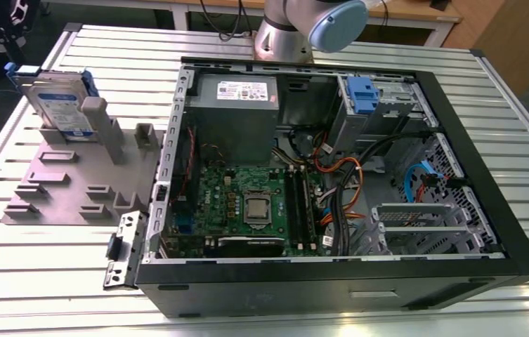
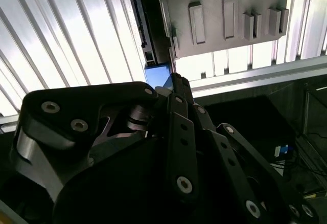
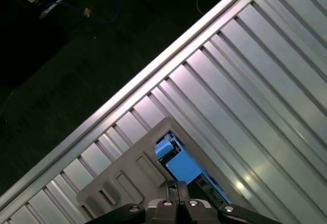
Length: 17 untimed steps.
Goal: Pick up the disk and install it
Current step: 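Pick up the disk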
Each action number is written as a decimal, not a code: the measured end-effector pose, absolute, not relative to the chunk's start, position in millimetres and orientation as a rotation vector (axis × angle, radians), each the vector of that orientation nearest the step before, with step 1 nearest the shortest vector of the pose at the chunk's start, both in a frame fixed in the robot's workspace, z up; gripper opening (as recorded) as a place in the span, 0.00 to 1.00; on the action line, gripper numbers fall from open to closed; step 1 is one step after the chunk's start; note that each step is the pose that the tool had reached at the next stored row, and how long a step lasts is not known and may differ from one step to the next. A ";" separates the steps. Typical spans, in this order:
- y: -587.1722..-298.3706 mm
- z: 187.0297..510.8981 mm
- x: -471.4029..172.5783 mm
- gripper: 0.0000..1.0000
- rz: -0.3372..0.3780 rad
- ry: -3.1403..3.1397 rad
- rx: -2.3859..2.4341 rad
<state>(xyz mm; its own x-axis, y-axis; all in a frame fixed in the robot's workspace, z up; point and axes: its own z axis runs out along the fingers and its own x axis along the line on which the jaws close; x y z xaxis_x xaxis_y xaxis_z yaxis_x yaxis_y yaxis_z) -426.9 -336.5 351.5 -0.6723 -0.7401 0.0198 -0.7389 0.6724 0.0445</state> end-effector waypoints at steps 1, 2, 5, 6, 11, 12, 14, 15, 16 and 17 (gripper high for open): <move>-336.5 351.5 -426.9 0.11 -0.051 -2.838 1.260; -336.5 351.5 -426.9 0.11 -0.051 -2.836 1.264; -336.5 351.5 -426.9 0.11 -0.050 -2.832 1.272; -336.5 351.5 -426.9 0.11 -0.050 -2.832 1.274; -336.5 351.4 -426.9 0.11 -0.050 -2.823 1.293; -336.5 351.4 -426.9 0.11 -0.050 -2.817 1.304; -336.5 351.3 -426.9 0.11 -0.049 -2.802 1.336; -336.5 351.3 -426.9 0.11 -0.049 -2.793 1.355; -336.5 351.3 -426.9 0.11 -0.048 -2.781 1.378; -336.5 351.2 -426.9 0.11 -0.048 -2.770 1.399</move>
